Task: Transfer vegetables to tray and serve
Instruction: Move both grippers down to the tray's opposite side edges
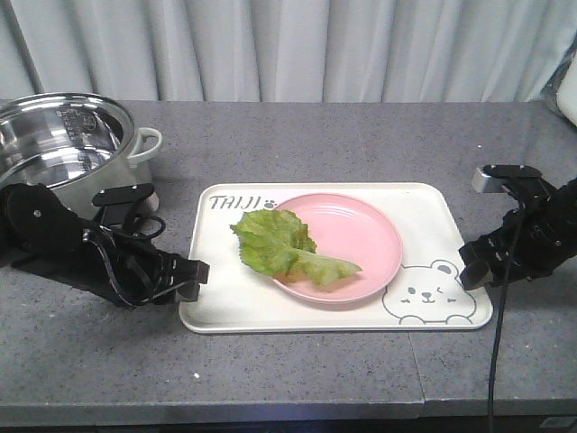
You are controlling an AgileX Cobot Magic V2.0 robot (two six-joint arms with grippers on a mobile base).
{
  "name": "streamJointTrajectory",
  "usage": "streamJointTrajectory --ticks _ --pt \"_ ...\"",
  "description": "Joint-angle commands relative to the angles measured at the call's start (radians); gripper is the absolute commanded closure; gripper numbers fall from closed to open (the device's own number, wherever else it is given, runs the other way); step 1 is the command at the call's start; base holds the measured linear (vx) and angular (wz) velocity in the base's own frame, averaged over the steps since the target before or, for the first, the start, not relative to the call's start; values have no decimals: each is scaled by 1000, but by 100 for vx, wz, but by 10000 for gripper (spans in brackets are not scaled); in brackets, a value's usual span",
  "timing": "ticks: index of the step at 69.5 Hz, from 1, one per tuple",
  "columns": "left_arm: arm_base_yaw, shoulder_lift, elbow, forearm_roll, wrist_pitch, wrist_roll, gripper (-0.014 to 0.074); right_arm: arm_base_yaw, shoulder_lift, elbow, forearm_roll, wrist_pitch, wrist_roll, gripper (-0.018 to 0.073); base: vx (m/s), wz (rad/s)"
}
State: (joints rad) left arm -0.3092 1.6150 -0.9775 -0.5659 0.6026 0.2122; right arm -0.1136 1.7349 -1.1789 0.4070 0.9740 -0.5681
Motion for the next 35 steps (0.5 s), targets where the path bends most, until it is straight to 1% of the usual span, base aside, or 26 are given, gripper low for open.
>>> streamJointTrajectory --ticks 1,12,18,25,26,31,35 --pt "2 -35 -30 -28 -20 -7 314 -5 -26 -29 24 -9 -11 230 0 0" --pt "2 -35 -30 -31 -18 -7 314 -5 -18 -28 24 -2 -11 230 0 0" --pt "2 -35 -30 -51 -22 -7 314 -5 -18 -28 27 5 -11 230 0 0" --pt "2 -35 -30 -55 -25 -6 314 -5 -18 -28 31 19 -11 230 0 0" --pt "1 35 -30 -99 -4 3 314 -5 -18 -28 58 19 20 231 0 0" --pt "1 34 -30 -99 -4 3 317 -5 -18 -28 60 28 20 244 0 0" --pt "1 34 -30 -99 -4 3 328 -5 -18 -28 60 36 23 270 0 0"
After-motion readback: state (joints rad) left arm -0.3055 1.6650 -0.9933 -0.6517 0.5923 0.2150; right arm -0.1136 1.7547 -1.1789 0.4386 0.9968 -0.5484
